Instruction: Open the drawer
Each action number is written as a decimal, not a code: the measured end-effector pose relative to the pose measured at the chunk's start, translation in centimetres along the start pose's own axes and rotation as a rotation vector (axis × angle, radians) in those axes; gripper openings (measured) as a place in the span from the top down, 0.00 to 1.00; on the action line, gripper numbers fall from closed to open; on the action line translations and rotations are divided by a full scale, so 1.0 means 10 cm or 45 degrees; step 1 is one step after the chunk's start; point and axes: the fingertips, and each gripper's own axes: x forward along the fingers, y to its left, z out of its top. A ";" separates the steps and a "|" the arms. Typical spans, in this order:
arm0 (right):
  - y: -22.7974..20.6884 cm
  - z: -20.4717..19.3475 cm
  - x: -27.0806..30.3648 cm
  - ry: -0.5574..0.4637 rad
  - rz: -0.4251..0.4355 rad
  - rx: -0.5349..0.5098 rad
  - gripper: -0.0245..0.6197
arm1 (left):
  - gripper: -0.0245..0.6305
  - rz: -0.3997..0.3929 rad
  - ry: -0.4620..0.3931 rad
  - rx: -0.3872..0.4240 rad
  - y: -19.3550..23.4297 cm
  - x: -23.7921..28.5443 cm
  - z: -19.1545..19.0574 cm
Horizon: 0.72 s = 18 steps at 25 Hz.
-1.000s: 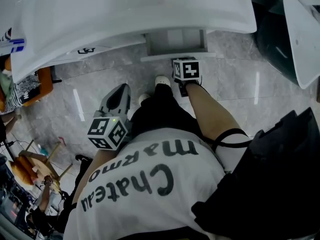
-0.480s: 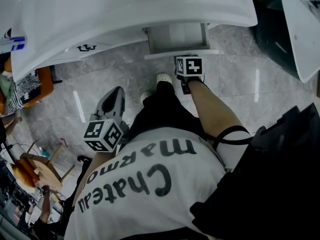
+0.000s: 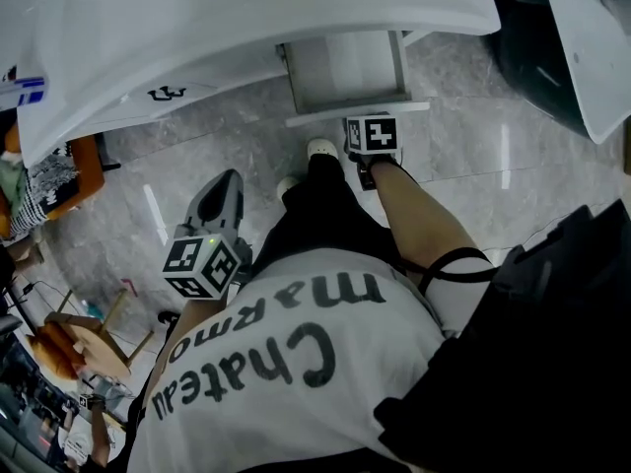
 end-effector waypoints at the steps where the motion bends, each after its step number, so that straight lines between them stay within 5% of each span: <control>1: 0.00 -0.02 0.00 -0.004 -0.004 0.006 0.76 | 0.95 -0.005 -0.003 0.006 0.00 -0.01 0.01; 18: -0.02 -0.21 -0.04 0.005 -0.061 0.022 0.76 | 0.95 -0.030 0.023 0.013 0.12 -0.09 -0.07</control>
